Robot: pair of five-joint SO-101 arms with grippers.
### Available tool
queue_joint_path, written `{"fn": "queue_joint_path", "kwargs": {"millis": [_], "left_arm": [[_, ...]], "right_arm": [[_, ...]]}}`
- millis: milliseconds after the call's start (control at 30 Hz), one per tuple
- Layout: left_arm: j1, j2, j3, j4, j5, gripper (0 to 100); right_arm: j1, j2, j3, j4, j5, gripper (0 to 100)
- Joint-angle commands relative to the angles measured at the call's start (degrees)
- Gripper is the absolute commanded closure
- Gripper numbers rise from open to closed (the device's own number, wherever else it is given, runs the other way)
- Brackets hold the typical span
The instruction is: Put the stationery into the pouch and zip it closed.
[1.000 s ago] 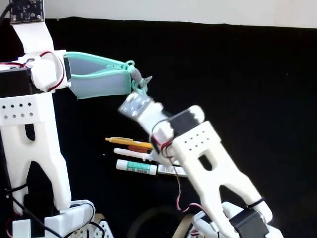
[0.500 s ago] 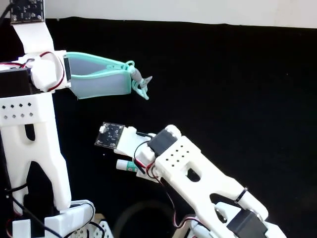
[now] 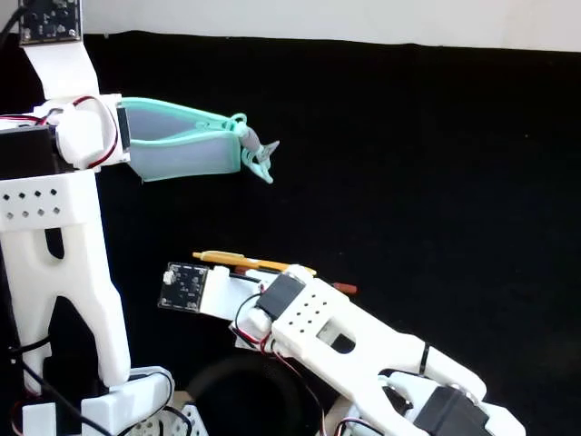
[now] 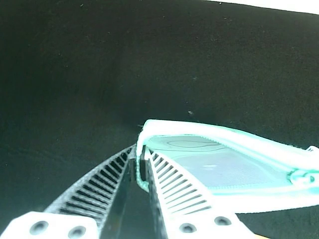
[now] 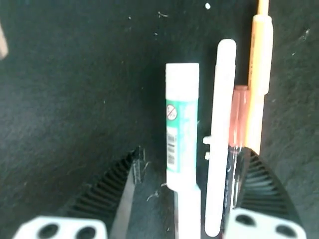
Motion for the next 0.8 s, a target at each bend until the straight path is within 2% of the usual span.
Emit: {"fn": "queue_joint_path", "kwargs": {"millis": [0,267,500,767], "left_arm": [[1.7,0.7,0.9,1.4,-0.4,99],[1.7,0.8,0.7,1.4,-0.4,99],[1.7,0.8,0.7,1.4,-0.4,99],[1.7,0.8,0.9,1.4,-0.4,99]], "right_arm": [[-0.7,0.7,-0.3,-4.5,0.6,70.7],[-0.5,13.4,-5.5,-8.0,0.4,70.7],[-0.4,17.7,-9.9,-8.0,0.4,71.4],[-0.3,17.8,-10.9,-8.1,0.3,93.4]]}}
